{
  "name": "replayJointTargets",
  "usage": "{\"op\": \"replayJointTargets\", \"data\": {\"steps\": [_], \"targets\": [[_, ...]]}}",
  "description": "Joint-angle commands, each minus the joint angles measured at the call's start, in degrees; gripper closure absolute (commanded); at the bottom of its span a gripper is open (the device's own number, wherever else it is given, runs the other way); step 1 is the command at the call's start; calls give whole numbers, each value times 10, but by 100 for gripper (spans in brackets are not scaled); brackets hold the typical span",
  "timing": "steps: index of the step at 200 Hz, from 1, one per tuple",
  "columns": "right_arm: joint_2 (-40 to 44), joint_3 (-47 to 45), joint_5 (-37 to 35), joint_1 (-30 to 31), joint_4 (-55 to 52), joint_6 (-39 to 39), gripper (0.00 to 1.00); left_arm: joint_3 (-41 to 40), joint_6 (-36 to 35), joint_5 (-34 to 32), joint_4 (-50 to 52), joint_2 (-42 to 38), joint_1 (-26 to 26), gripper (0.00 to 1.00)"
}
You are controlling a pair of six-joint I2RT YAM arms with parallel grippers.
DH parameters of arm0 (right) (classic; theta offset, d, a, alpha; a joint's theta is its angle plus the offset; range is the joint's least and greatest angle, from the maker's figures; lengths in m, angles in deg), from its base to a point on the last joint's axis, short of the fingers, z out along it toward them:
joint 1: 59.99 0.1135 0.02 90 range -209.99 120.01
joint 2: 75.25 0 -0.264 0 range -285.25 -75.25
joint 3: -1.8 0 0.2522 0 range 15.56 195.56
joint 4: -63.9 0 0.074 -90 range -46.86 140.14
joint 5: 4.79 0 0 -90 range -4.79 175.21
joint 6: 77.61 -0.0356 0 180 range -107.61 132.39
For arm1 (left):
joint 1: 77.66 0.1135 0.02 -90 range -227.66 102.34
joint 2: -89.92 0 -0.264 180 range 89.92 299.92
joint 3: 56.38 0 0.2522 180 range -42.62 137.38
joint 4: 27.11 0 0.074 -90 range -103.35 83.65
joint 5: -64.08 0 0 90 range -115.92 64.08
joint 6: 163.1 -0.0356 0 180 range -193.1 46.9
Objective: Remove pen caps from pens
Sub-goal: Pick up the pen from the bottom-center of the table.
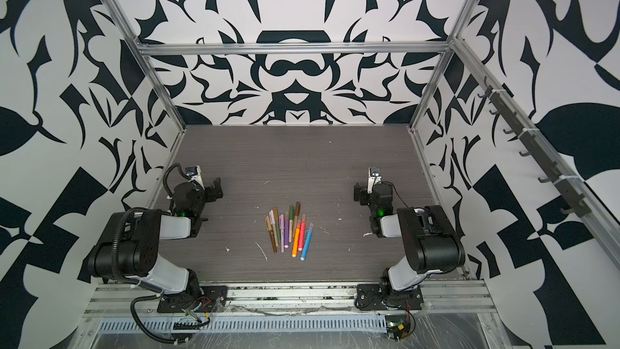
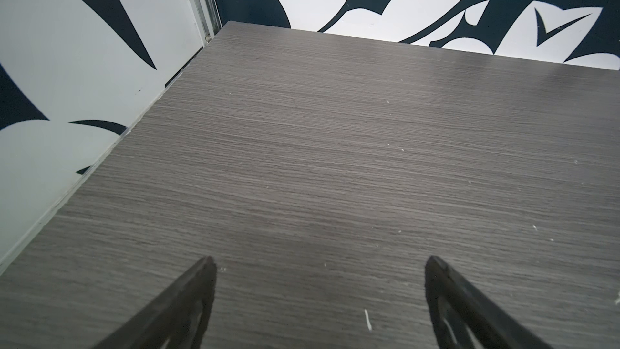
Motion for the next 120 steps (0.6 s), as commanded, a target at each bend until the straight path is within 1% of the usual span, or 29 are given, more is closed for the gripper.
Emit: {"op": "replayJointTargets", "data": {"steps": [1,90,97,103,108,111,120], "targets": [[6,4,4,0,19,-2,1,12,1,-3,-5,4,3,1],[5,2,1,0,33,5,0,11,3,-7,-7,4,3,1],[8,3,-6,1,34,3,0,8,7,-15,-14,1,3,1],[17,8,-26,9,21,4,1,9,11,-21,-8,-7,2,1],[32,12,-38,17,5,9,0,16,9,-22,15,-26,-2,1],[41,14,-42,21,-4,14,1,24,7,-28,49,-42,-7,1],[67,20,-46,34,-37,25,0,76,1,-55,187,-85,-29,1]]}}
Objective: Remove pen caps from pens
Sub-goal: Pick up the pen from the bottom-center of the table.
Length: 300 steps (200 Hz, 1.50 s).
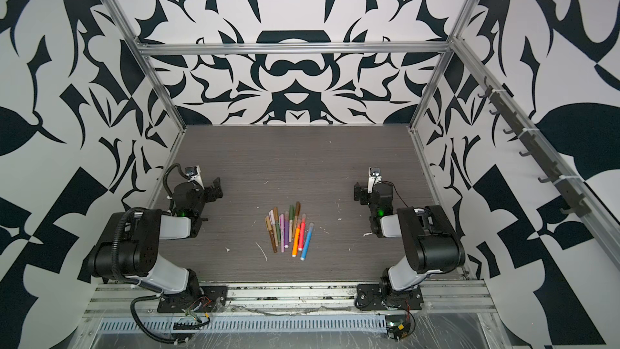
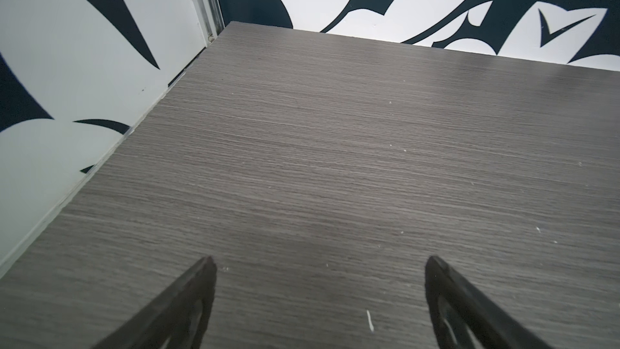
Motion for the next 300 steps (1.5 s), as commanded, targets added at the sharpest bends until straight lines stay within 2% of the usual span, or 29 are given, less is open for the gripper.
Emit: {"op": "replayJointTargets", "data": {"steps": [1,9,24,40,58,65,76,91,105,116,139,152,167,183,202,204,223,234,257,265,280,300], "targets": [[62,20,-32,27,-32,22,0,79,-2,-46,180,-77,-28,1],[79,20,-40,43,-45,34,1,139,13,-74,296,-92,-44,1],[102,14,-34,62,-52,57,0,261,69,-84,481,-85,-62,1],[124,14,-33,80,-67,72,1,352,138,-98,590,-64,-97,1],[154,26,-41,92,-95,59,0,403,168,-125,625,-56,-167,1],[165,34,-81,97,-98,32,1,419,168,-141,629,-55,-201,1],[182,59,-105,105,-135,2,0,440,156,-160,632,-51,-254,1],[191,135,-113,115,-273,-24,0,466,149,-178,642,-46,-310,1],[177,223,-150,123,-418,-104,0,479,156,-191,649,-53,-351,1],[156,300,-146,123,-550,-168,1,477,169,-195,649,-69,-377,1],[117,419,-55,123,-767,-242,1,458,191,-225,668,-116,-425,1],[111,432,11,123,-828,-292,1,448,202,-247,694,-144,-455,1],[129,399,72,131,-846,-337,0,432,209,-294,727,-184,-503,1],[167,364,49,185,-878,-378,0,419,224,-346,776,-210,-561,1],[206,365,-39,307,-958,-417,0,402,263,-385,816,-239,-610,1],[209,366,-64,320,-968,-422,0,398,269,-388,818,-241,-611,1],[238,361,-165,444,-1049,-499,1,364,298,-371,815,-283,-620,1],[255,350,-194,490,-1091,-560,1,356,305,-363,815,-306,-622,1],[310,279,-160,495,-1076,-650,0,331,366,-429,849,-340,-623,1],[335,260,-151,495,-1045,-639,1,313,391,-462,847,-356,-623,1],[361,248,-157,495,-1021,-622,1,267,371,-455,788,-405,-622,1],[330,267,-135,492,-1025,-579,1,214,423,-464,751,-476,-620,1]]}}
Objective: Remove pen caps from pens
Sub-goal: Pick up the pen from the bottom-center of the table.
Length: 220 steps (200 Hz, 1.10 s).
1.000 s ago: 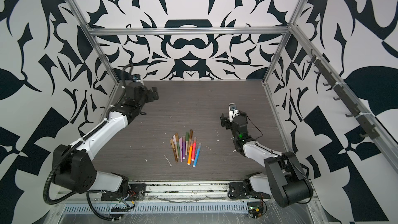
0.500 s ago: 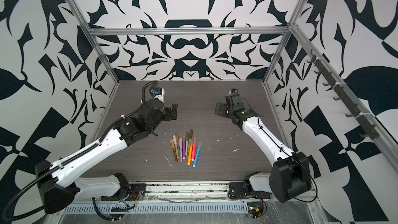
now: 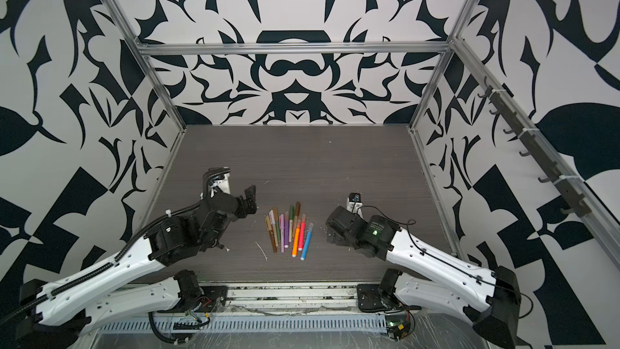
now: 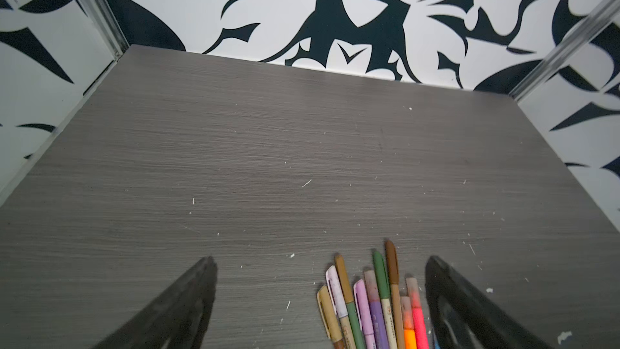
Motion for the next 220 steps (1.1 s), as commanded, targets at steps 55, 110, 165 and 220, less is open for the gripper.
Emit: {"op": "replayJointTargets", "data": {"steps": [55,110,165,220], "targets": [[-153,66,39,42,18,-7,20,28,180,47,179,-15,1,1],[-262,106,60,91,30,-24,20,35,212,110,212,18,2,1],[-304,90,113,96,123,-73,47,26,228,163,214,27,3,1],[-357,108,127,102,152,-116,32,-25,186,233,118,-44,11,1]]}}
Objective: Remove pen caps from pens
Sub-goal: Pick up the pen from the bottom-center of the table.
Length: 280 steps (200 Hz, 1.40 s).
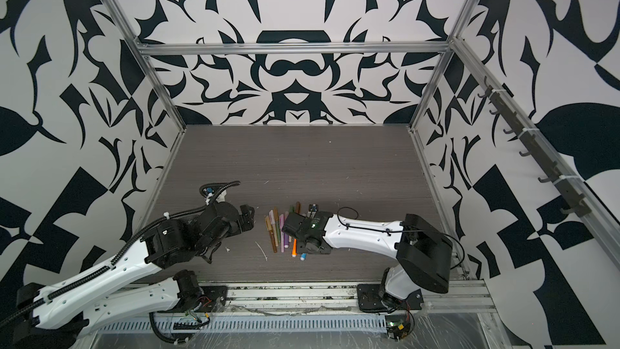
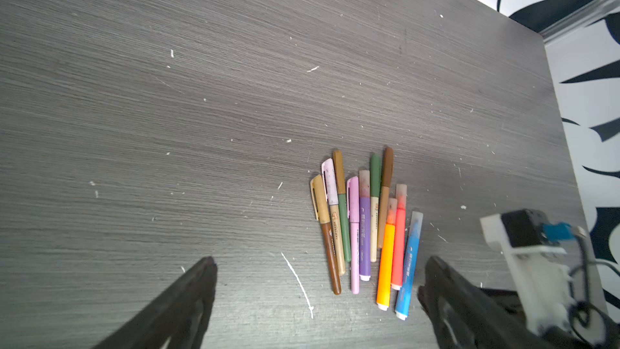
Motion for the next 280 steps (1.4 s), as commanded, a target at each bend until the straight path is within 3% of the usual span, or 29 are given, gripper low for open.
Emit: {"op": "replayJointTargets", "data": {"steps": [1,53,84,104,141,173,222,248,280], "targets": [[-11,18,5,7,11,-33,32,-34,-16,56,-55,-48,8,1],[3,-16,16,8,46,-79,33,-108,-17,223,-163,-122,90,1],[-2,-17,28,8,47,-71,33,-110,-50,410,-211,-81,192,0],[-3,-18,27,8,42,-80,33,-80,-94,461,-149,-32,258,5],[-9,-17,25,8,37,-96,35,-25,-180,444,-78,12,283,5],[-21,-12,19,8,26,-107,40,-37,-188,488,-120,13,283,7],[-44,-13,29,8,45,-113,44,-48,-211,502,-150,-9,283,10],[-66,-8,34,7,47,-112,48,-37,-254,463,-128,-21,283,10],[-81,-1,31,7,31,-116,55,-37,-355,429,-123,-59,283,11]]}}
